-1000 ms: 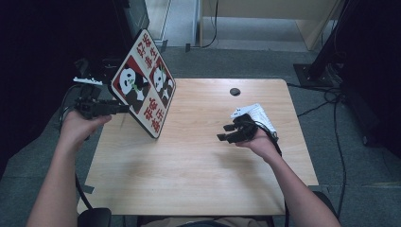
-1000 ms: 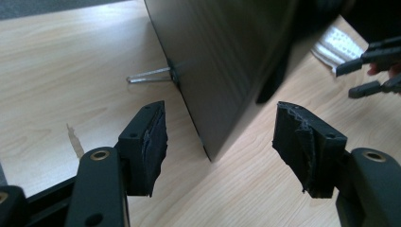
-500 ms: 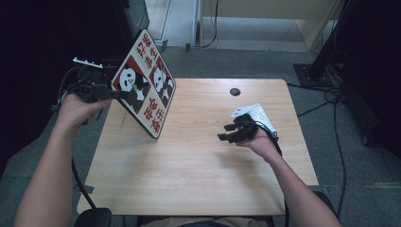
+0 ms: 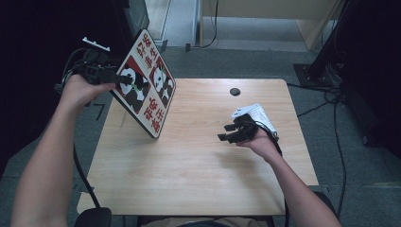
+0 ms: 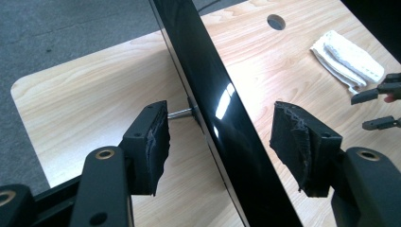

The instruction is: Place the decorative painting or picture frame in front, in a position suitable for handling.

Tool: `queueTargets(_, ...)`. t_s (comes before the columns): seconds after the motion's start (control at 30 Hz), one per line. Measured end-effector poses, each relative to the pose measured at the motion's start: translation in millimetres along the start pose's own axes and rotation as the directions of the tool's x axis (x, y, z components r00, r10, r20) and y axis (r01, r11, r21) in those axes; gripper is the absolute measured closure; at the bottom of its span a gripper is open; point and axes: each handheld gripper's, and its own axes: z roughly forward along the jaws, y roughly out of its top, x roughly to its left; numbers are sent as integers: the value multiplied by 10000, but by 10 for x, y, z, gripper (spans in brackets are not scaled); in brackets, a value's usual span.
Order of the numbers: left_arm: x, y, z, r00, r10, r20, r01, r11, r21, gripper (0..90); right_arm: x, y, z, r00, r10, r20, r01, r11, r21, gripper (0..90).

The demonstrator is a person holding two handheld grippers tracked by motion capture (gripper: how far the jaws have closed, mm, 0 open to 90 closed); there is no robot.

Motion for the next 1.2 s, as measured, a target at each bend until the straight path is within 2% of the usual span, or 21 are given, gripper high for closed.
queueTargets(0.2, 33, 191, 54, 9999, -11, -141, 15, 9997, 248, 383, 22, -6, -4, 10000, 13, 14, -13, 10000, 76, 451)
queueTargets(0.4, 35, 367, 158, 9998, 84, -161, -77, 9989, 458, 387, 67, -23, -9, 10000, -56, -19, 56, 9999, -107, 451)
queueTargets(0.6, 83, 502, 262, 9998, 10, -218, 4, 9979, 652, 391, 112, -47, -37, 9999, -61, -83, 59, 9997, -239, 452)
queueTargets(0.97, 166, 709, 445, 9997, -2, -263, 30, 9945, 1049, 410, 155, -118, -108, 10000, -26, 70, 29, 9991, -426, 451)
queueTargets(1.2, 229, 748, 513, 9996, -93, -269, 124, 9929, 1187, 433, 161, -154, -147, 9999, 45, 158, -37, 9987, -507, 451)
